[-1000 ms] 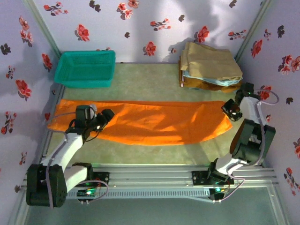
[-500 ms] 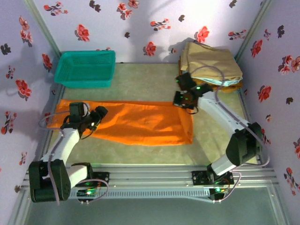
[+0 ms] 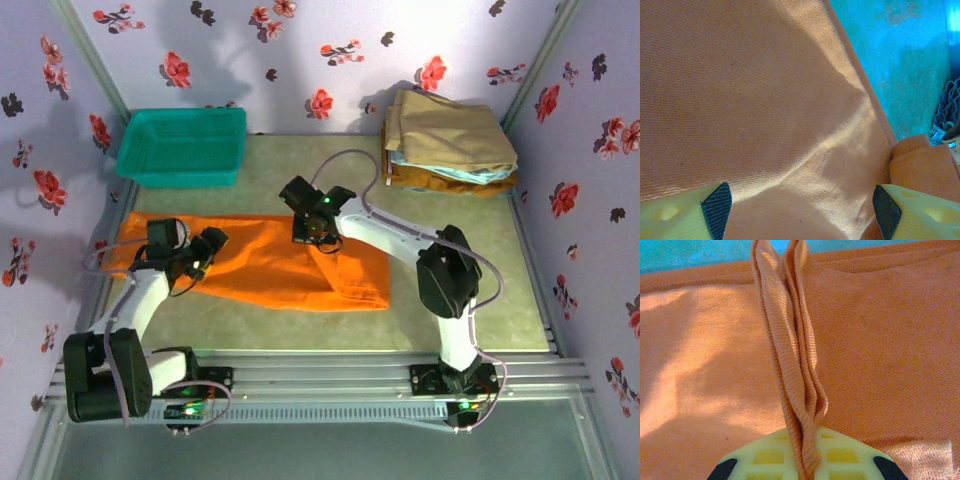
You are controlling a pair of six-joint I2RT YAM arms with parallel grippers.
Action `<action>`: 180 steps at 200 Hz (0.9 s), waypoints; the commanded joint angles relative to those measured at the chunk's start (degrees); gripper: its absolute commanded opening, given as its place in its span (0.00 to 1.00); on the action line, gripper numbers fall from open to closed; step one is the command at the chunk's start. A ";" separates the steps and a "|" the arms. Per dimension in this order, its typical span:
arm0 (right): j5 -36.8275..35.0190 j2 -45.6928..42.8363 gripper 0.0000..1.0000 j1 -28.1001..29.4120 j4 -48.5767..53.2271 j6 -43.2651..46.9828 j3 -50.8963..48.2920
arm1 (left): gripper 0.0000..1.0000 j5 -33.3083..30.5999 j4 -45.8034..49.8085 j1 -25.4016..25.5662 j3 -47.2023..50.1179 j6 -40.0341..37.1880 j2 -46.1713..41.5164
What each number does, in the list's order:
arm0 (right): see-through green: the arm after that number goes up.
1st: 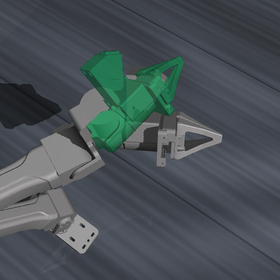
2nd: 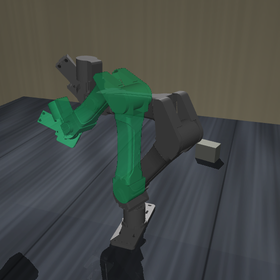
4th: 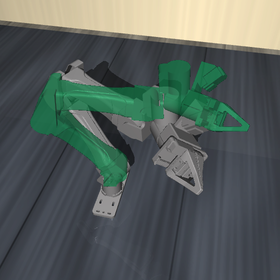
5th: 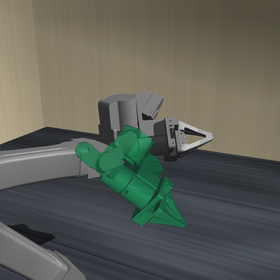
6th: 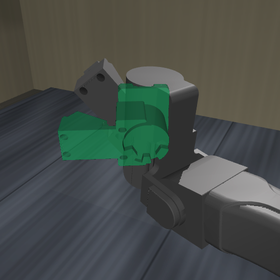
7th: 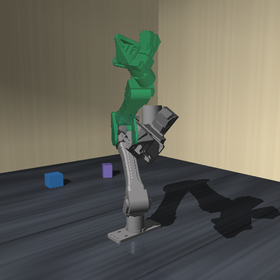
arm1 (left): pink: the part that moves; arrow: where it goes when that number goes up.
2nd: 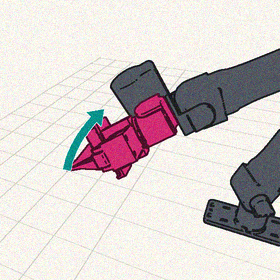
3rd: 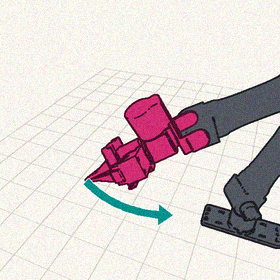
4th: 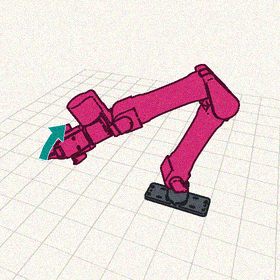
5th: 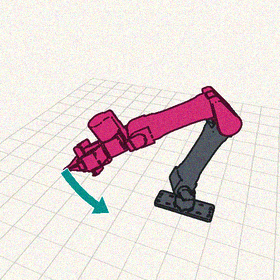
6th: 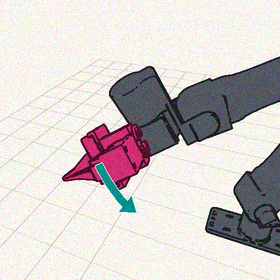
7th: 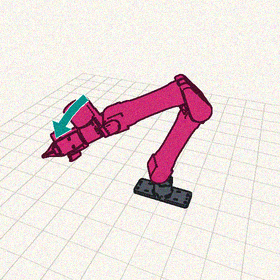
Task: Fold and stack the trousers
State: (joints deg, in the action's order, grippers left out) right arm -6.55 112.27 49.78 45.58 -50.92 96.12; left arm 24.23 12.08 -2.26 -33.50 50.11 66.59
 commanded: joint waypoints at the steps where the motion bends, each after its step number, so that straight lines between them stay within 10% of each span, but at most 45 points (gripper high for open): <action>1: -2.58 -1.37 0.00 0.49 -3.98 -4.68 2.50 | 0.78 1.19 0.01 -0.63 -1.24 -1.42 -0.06; 77: 2.95 9.34 0.00 5.78 -5.00 -6.83 10.99 | 0.79 1.76 0.18 -1.21 -0.82 -0.97 -0.70; 105: 10.80 12.21 0.53 6.39 -6.05 -7.90 13.38 | 0.85 2.01 1.44 -1.60 -1.24 -0.72 -1.56; 180: 6.77 -9.66 0.60 -2.31 -4.98 1.12 -3.70 | 0.81 2.39 2.89 0.95 -2.68 -0.57 -3.79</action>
State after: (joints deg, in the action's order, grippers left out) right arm 2.94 110.93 52.27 39.29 -53.84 98.94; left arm 25.56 13.87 -3.09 -34.61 50.19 63.37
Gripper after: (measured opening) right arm 0.604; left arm 0.823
